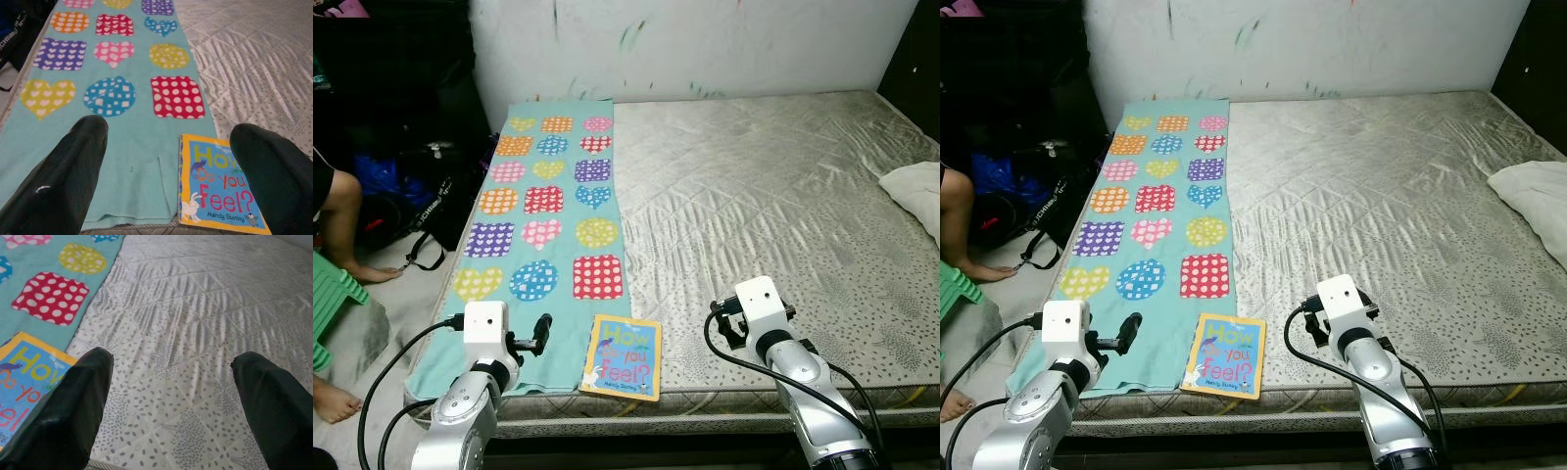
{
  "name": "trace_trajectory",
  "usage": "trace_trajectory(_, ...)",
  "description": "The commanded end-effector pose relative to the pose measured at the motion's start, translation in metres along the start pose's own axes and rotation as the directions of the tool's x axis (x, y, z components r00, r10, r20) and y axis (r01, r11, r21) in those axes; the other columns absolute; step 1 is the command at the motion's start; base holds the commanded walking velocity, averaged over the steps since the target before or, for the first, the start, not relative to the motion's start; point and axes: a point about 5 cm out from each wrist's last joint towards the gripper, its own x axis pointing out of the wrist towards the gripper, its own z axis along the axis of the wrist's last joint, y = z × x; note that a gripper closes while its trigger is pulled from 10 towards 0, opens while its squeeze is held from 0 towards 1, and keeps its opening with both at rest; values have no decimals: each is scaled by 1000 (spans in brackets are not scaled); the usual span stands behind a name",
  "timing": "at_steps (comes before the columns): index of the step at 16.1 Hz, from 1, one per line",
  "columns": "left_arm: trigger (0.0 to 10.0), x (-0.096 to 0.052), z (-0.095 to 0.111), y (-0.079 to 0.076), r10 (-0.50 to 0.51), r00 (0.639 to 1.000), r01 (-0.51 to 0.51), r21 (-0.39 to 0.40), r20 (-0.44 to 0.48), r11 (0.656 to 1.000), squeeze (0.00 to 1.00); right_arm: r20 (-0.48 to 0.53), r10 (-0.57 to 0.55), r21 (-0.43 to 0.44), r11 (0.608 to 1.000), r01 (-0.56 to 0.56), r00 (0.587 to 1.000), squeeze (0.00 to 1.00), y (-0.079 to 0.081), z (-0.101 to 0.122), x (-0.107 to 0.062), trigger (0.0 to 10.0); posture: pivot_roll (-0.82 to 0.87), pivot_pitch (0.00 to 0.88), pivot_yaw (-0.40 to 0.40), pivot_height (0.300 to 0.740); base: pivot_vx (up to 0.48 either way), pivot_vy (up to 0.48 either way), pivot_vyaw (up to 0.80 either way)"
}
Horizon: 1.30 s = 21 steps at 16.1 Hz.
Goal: Clean up the room
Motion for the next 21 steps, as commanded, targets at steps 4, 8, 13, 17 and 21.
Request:
trace_trajectory(4,10000,3,7,4,36,999,-35,-45,23,998,0,-18,11,10,1000,-11,1000,0,4,-1,3,10000,-91,0,47,740,0,0,0)
trace_trajectory(8,10000,4,8,3,33,999,-33,-35,24,999,0,-20,18,10,1000,-18,1000,0,5,0,4,10000,-91,0,48,740,0,0,0)
trace_trajectory(13,10000,5,7,3,33,999,-32,-36,16,999,0,-17,25,12,1000,-25,1000,0,8,0,4,10000,-92,0,49,740,0,0,0)
trace_trajectory(17,10000,6,7,2,36,999,-35,-35,18,999,0,-13,36,13,999,-36,999,0,9,1,4,10000,-93,0,48,740,0,0,0)
trace_trajectory(21,10000,8,10,-1,28,999,-26,-38,42,999,0,-24,71,20,997,-71,997,0,13,-1,4,10000,-93,0,45,740,0,0,0)
